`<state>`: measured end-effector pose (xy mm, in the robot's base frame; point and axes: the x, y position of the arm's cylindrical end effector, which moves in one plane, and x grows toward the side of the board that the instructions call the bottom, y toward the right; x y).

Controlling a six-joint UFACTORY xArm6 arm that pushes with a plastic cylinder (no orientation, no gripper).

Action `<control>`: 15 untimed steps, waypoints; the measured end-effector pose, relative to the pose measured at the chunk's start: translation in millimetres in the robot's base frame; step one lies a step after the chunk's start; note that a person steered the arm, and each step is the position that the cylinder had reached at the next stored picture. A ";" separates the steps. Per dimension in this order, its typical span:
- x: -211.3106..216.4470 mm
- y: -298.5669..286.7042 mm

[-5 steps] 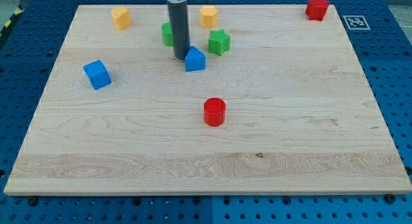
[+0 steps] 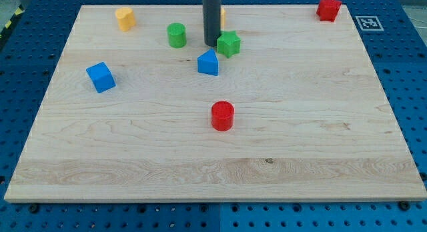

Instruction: Push the green star to the center right of the board

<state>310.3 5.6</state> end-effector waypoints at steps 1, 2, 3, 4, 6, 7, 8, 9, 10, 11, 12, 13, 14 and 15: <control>3.0 18.8; 8.4 32.7; 13.2 49.6; 21.8 62.6; 42.2 82.5; 48.4 97.0; 54.9 111.2; 68.1 111.2; 68.7 123.0; 68.7 139.5; 68.7 154.8; 68.8 170.3; 68.8 183.6; 68.8 188.3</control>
<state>379.1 193.9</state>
